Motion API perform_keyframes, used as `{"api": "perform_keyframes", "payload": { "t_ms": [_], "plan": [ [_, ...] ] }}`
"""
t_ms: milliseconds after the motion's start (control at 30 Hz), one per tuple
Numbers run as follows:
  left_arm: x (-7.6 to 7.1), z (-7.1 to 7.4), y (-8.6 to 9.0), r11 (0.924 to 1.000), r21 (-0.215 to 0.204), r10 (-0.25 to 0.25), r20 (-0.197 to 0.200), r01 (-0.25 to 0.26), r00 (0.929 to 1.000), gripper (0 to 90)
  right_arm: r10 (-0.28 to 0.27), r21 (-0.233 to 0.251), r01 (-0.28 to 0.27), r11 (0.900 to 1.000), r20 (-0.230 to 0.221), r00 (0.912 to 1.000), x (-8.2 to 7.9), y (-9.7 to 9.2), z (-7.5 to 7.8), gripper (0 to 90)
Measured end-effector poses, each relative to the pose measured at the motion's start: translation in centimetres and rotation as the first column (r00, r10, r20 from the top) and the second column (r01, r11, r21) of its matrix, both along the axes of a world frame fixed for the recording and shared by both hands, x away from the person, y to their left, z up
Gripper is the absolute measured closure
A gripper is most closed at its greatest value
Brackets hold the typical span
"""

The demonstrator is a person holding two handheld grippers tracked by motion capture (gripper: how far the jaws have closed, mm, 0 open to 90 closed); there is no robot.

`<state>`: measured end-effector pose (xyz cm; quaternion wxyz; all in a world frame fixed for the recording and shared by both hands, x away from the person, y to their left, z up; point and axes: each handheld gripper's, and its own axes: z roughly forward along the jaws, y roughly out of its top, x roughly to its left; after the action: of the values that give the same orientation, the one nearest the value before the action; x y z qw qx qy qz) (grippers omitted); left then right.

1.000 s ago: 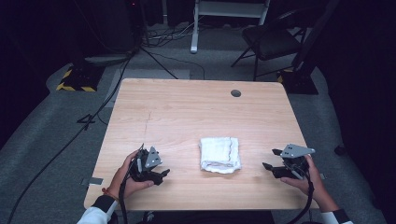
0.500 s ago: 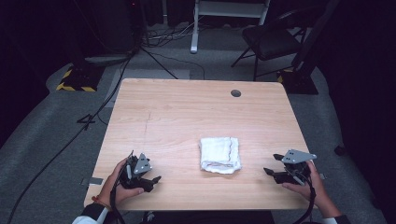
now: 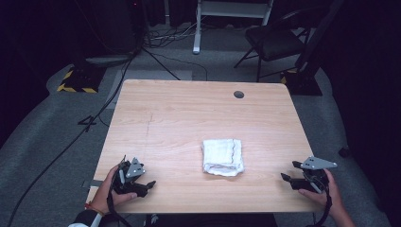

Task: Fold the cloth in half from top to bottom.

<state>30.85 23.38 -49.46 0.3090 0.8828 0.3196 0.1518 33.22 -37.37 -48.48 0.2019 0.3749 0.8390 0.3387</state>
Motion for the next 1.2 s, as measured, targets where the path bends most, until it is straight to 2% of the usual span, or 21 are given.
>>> {"api": "perform_keyframes", "payload": {
  "t_ms": [67, 167, 267, 300, 367, 433, 800, 1200],
  "plan": [
    [0.0, -0.2, 0.6, 0.9997, -0.022, 0.001, -0.008, -0.001, 1.0000, 20.4, -0.007, 0.007, 0.007, 0.9999, -0.003, 1.0000, 0.0, -0.3, -0.1, 28.4],
    [0.1, -0.8, 1.9, 0.9951, -0.097, 0.015, -0.031, -0.018, 0.9994, 19.6, -0.035, 0.040, 0.036, 0.9986, -0.020, 0.9992, -0.1, -1.2, -0.7, 27.8],
    [-0.1, -0.9, 2.5, 0.9937, -0.107, 0.030, -0.017, -0.032, 0.9994, 19.7, -0.059, 0.061, 0.061, 0.9962, -0.042, 0.9974, 0.0, -1.9, -1.4, 25.8],
    [-0.1, -0.9, 2.6, 0.9932, -0.106, 0.047, -0.017, -0.048, 0.9988, 18.8, -0.066, 0.088, 0.069, 0.9938, -0.036, 0.9972, -0.1, -2.2, -1.7, 25.8],
    [-0.1, -0.9, 2.7, 0.9917, -0.103, 0.075, -0.021, -0.077, 0.9970, 18.1, -0.069, 0.088, 0.071, 0.9935, -0.032, 0.9971, -0.1, -2.3, -1.8, 25.6],
    [0.0, -0.9, 2.7, 0.9917, -0.097, 0.083, -0.024, -0.085, 0.9963, 15.1, -0.075, 0.086, 0.077, 0.9933, -0.026, 0.9968, -0.2, -2.2, -1.8, 25.3],
    [-0.1, -1.0, 2.7, 0.9882, -0.100, 0.114, -0.025, -0.116, 0.9932, 15.1, -0.093, 0.086, 0.095, 0.9917, -0.027, 0.9953, -0.2, -2.2, -1.9, 24.4],
    [0.0, -0.9, 2.8, 0.9887, -0.095, 0.114, -0.020, -0.116, 0.9933, 15.0, -0.106, 0.085, 0.108, 0.9905, -0.027, 0.9940, -0.1, -2.2, -1.9, 24.3]
  ]
}}
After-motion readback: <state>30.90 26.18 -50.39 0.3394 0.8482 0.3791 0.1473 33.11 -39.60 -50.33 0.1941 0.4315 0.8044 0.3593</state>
